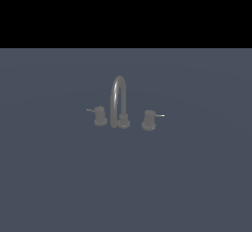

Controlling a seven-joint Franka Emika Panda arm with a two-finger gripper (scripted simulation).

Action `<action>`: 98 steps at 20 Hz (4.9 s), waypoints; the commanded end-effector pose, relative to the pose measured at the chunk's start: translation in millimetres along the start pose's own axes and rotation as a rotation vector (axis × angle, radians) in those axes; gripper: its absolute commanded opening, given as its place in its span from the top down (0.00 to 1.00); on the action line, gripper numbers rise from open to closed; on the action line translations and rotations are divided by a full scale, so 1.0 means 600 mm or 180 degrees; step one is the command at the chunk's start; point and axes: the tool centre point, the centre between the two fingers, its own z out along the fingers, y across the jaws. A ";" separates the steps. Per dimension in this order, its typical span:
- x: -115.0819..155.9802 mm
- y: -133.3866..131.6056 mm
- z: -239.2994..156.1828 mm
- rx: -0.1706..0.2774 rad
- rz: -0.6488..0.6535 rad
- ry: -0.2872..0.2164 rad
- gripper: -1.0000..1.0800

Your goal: Turn on the faucet by rotating a designated handle.

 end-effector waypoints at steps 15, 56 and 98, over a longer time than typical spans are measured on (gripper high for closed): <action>0.013 -0.035 0.042 0.0000 0.0327 0.0002 1.00; 0.236 -0.241 0.372 0.0033 0.2897 0.0011 1.00; 0.534 -0.206 0.679 -0.0016 0.5333 0.0056 1.00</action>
